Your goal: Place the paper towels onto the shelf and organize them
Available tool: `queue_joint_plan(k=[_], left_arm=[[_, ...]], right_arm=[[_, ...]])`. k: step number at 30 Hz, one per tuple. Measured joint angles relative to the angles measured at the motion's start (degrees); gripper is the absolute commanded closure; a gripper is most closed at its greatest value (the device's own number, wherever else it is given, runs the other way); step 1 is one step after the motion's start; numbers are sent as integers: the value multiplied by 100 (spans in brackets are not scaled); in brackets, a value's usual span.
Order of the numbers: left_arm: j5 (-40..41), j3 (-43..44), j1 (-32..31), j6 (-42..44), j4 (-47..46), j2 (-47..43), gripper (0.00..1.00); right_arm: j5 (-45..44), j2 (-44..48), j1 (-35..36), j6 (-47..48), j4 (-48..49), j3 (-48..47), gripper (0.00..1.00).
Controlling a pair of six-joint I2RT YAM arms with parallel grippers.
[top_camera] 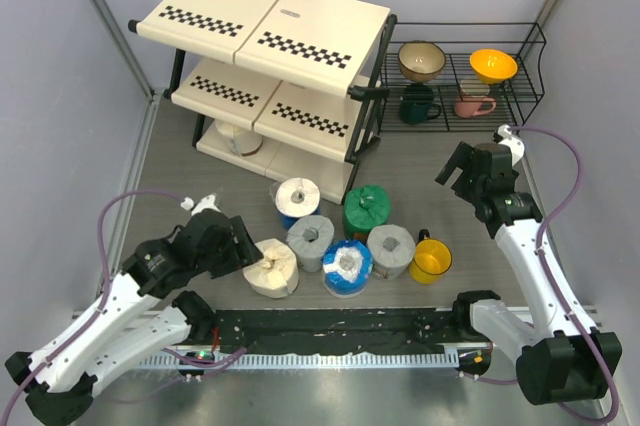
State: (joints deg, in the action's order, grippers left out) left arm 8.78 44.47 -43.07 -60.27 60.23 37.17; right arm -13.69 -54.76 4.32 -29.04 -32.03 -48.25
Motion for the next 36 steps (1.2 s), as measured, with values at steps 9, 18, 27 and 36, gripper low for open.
queue_joint_plan(k=[9,18,27,36], left_arm=[[-389,-756,-11,-55,-382,595,33],[-385,-756,-37,-66,-592,800,73],[-201,-352,-37,-22,-225,767,72],[1578,1847,177,66,688,1593,72]], right_arm=[[13,2,0,2,28,15,3],[13,2,0,2,28,15,3],[15,0,0,4,28,15,3],[26,0,0,22,26,15,3]])
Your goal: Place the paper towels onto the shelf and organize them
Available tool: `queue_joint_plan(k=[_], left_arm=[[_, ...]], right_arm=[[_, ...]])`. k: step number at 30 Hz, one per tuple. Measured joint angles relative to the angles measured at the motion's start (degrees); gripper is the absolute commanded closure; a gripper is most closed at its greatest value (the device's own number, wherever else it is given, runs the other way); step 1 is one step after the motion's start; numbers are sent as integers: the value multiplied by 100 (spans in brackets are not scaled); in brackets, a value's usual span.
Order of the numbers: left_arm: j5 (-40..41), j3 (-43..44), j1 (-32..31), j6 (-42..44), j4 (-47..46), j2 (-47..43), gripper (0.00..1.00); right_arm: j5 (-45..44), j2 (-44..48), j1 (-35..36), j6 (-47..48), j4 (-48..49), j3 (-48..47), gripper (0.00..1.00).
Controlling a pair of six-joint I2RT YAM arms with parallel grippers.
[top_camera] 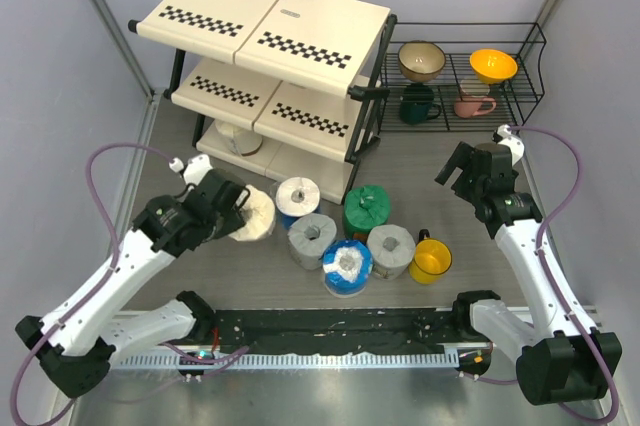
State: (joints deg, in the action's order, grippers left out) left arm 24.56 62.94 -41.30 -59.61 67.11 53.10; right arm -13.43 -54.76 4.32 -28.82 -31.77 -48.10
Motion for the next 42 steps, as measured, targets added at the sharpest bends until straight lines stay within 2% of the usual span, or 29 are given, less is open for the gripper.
queue_joint_plan(k=[7,13,22,30,36,42], left_arm=[[599,107,957,181,42,713,73],[625,107,1792,466,-730,970,73],[127,227,1893,614,-2435,2273,75],[-354,844,1893,662,-3230,3543,75],[-706,841,1893,505,-3738,3764,75],[-966,284,1893,-15,-4520,3766,73]], right_arm=[[55,13,0,0,-2,0,3],[96,44,0,0,0,0,3],[109,50,0,24,0,2,3],[109,52,0,26,-2,2,3],[109,50,0,26,-2,2,3],[109,50,0,26,-7,2,3]])
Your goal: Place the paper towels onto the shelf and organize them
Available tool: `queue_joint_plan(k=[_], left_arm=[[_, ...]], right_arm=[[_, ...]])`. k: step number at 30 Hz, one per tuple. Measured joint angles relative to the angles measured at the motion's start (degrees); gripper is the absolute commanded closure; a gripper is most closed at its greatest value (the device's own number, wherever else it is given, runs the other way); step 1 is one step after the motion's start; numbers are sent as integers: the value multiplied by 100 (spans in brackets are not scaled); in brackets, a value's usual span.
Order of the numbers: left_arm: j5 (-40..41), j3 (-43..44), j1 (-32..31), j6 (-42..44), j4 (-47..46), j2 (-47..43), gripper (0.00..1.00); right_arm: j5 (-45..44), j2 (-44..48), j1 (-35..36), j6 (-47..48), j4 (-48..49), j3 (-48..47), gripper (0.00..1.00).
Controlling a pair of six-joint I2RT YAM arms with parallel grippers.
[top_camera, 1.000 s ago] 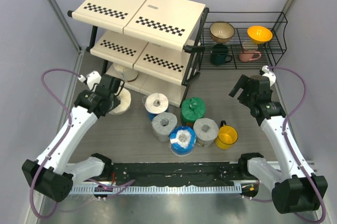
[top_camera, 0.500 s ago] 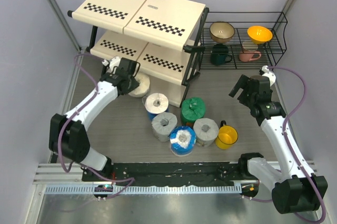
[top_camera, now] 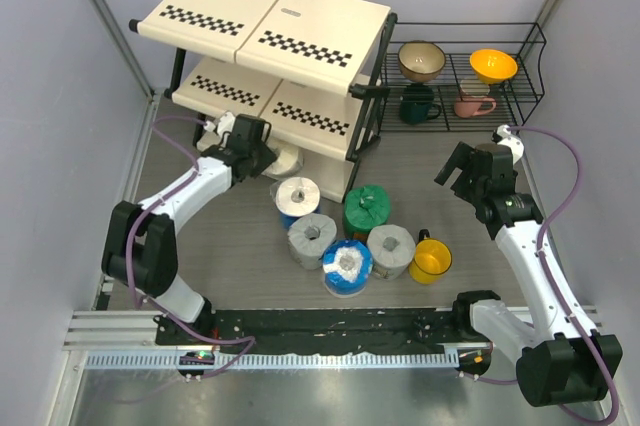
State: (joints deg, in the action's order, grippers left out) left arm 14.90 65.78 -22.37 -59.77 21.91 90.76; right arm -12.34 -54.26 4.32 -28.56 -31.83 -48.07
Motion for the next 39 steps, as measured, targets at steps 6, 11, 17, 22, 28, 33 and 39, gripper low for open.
queue_joint_plan(k=[6,11,17,22,28,33,39], left_arm=[[-87,-179,4,-365,-503,28,54],[-116,-212,11,-619,-717,114,26],[-214,-258,33,-778,-1025,188,23],[-280,-476,33,-874,-1307,151,23],[-315,-953,28,-883,-1381,-310,23],[-308,-1222,26,-881,-1390,-680,22],[-293,-1405,26,-876,-1403,-863,23]], right_arm=[[-2,2,0,2,-24,0,3],[-2,2,0,17,-39,0,3],[-2,2,0,46,-50,-2,2],[-4,2,0,63,-61,-2,3],[4,2,0,63,-70,-2,3],[4,2,0,61,-81,-2,2],[28,4,0,59,-83,-2,3]])
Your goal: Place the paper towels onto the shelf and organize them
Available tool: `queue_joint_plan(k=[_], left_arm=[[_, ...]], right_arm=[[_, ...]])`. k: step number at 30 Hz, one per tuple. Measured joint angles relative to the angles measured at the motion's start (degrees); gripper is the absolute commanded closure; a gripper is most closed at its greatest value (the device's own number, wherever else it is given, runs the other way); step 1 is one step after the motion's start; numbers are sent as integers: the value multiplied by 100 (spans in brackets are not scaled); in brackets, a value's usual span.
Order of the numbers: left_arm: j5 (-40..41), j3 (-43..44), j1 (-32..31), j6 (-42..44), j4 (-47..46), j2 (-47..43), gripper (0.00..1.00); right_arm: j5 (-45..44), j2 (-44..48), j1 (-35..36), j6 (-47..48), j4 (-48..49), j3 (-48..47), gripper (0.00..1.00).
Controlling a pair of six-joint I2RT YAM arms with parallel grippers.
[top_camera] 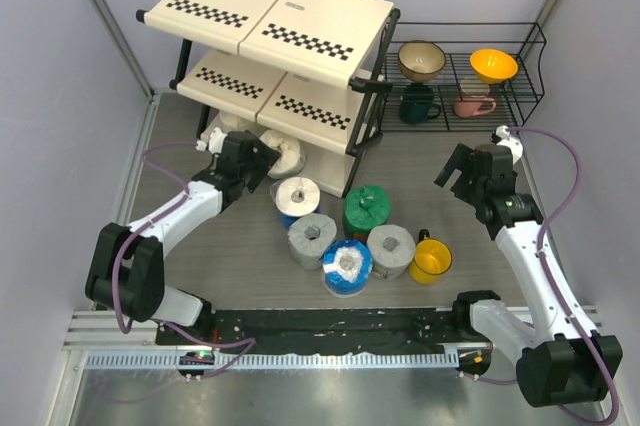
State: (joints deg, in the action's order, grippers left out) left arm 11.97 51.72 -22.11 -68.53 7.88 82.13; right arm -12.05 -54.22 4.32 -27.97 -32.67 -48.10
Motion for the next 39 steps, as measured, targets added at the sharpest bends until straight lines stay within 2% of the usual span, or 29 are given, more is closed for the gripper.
queue_joint_plan(k=[5,12,20,27,39], left_arm=[[0,-101,2,-2,-282,24,25],[7,-780,7,-208,-1486,140,26],[28,-1386,66,-861,-2778,437,27],[-2,-1414,76,-1060,-3134,476,27],[-221,-1322,234,-1078,-3167,474,26]], right_arm=[[20,94,0,2,-42,0,3],[20,125,0,46,-136,0,3],[22,122,0,68,-221,-2,3],[33,120,0,68,-236,-2,3],[90,48,0,66,-256,-2,3]])
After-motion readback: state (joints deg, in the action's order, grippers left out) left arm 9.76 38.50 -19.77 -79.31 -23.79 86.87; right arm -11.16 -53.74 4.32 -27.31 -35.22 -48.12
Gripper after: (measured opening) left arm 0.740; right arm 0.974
